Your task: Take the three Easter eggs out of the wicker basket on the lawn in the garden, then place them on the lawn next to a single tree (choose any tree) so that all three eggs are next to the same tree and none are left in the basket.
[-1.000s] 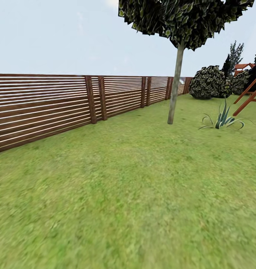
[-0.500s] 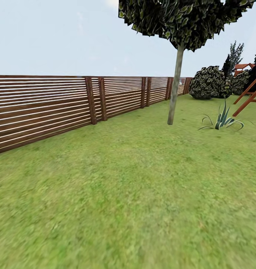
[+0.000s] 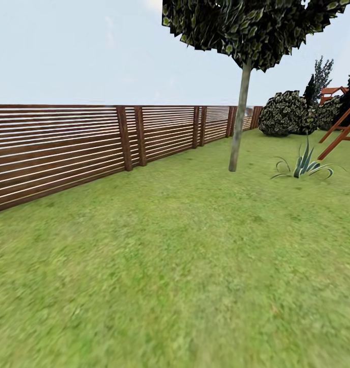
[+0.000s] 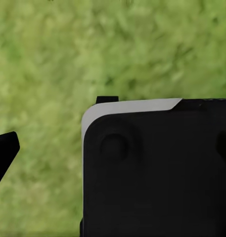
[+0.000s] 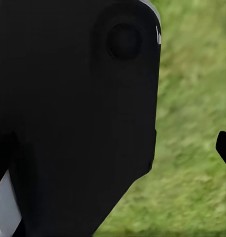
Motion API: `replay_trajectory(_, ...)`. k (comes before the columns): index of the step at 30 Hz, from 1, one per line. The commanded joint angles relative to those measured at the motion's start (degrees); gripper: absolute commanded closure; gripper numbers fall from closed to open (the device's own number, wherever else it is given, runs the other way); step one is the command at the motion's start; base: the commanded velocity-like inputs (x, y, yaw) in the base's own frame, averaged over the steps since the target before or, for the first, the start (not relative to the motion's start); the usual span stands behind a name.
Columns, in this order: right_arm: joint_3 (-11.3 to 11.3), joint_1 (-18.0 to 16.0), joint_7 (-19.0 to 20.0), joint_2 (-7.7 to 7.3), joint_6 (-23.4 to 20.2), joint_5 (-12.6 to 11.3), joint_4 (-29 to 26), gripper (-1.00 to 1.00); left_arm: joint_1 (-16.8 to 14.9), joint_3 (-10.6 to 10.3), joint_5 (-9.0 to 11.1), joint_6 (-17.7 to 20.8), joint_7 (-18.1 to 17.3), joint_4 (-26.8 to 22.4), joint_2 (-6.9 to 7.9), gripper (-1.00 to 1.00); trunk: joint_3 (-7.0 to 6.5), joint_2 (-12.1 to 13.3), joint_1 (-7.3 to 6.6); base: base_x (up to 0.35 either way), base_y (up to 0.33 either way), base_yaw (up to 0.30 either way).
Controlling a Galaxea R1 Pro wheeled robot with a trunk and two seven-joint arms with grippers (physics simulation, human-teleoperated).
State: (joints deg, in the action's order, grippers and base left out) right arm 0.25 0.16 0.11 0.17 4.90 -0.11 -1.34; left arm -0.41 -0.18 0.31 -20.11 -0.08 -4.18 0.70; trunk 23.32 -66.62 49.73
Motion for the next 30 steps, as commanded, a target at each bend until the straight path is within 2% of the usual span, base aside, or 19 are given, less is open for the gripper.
replay_trajectory(1,0.0,0.0,0.0,0.00,0.1,0.0,-0.1,-1.00,0.0,0.0,0.0,-0.2,0.0,0.0,0.01,-1.00,-0.14,0.4,-0.23,0.000,0.000,0.000)
replay_trajectory(25,0.0,0.0,0.0,0.00,0.1,0.0,0.0,-1.00,0.0,-0.1,-0.1,-0.2,0.0,0.0,0.01,-1.00,-4.45,10.0,-5.50,0.000,0.000,0.000)
replay_trajectory(30,0.0,0.0,0.0,0.00,0.1,0.0,0.0,-1.00,0.0,0.0,-0.1,-0.2,0.0,0.0,0.01,-1.00,-4.45,10.0,-5.50,0.000,0.000,0.000)
